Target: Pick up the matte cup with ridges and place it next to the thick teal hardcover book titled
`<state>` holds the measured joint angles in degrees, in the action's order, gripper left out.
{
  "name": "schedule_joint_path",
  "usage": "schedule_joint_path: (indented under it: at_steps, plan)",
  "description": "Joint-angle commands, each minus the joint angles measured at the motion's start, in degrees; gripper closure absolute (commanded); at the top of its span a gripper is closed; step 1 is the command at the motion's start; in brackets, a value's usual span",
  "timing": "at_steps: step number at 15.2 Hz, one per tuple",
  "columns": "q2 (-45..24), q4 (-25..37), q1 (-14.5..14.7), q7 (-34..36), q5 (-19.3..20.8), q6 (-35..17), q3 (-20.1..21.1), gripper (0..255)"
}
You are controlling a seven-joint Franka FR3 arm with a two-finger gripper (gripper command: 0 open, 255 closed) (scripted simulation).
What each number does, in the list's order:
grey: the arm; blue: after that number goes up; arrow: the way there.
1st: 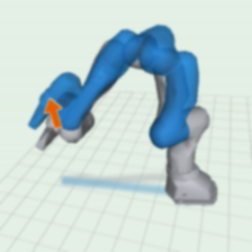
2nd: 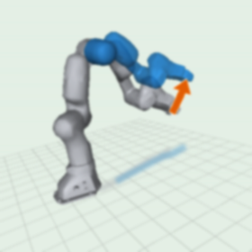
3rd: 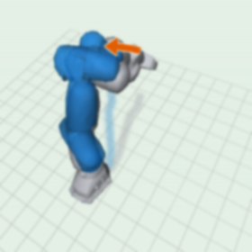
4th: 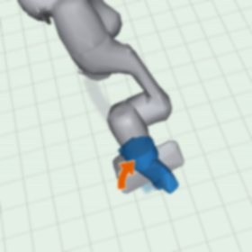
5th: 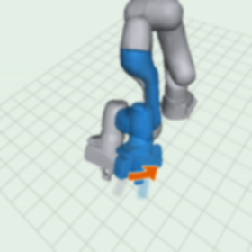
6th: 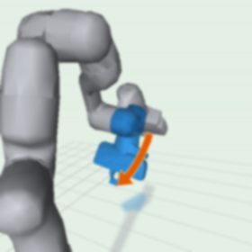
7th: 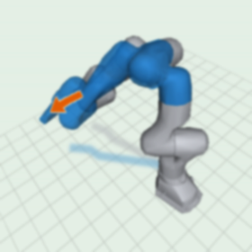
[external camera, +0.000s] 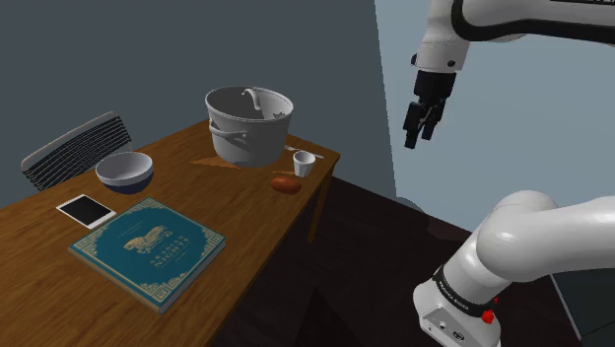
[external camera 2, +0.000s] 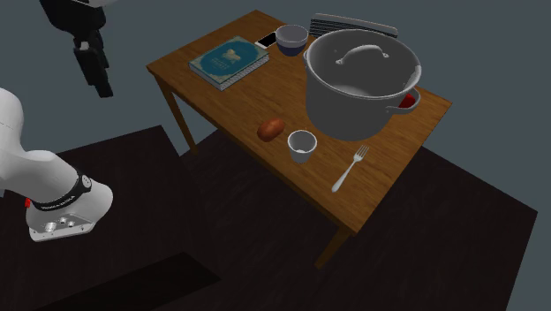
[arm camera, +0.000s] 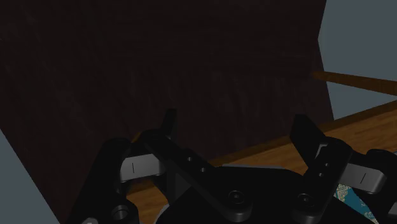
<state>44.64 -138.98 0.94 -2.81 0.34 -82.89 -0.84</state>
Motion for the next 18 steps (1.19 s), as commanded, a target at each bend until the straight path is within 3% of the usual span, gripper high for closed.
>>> schedule_joint_path:
  at_steps: [1,9,18]
  plan:
    - [0.00,0.00,0.00,0.00,0.00,0.00,0.00,0]
    - [-16.69,2.96,0.12,-0.75,1.30,-13.25,-0.06,0]
    - [-37.01,12.31,0.06,-1.14,2.75,-23.70,0.02,0]
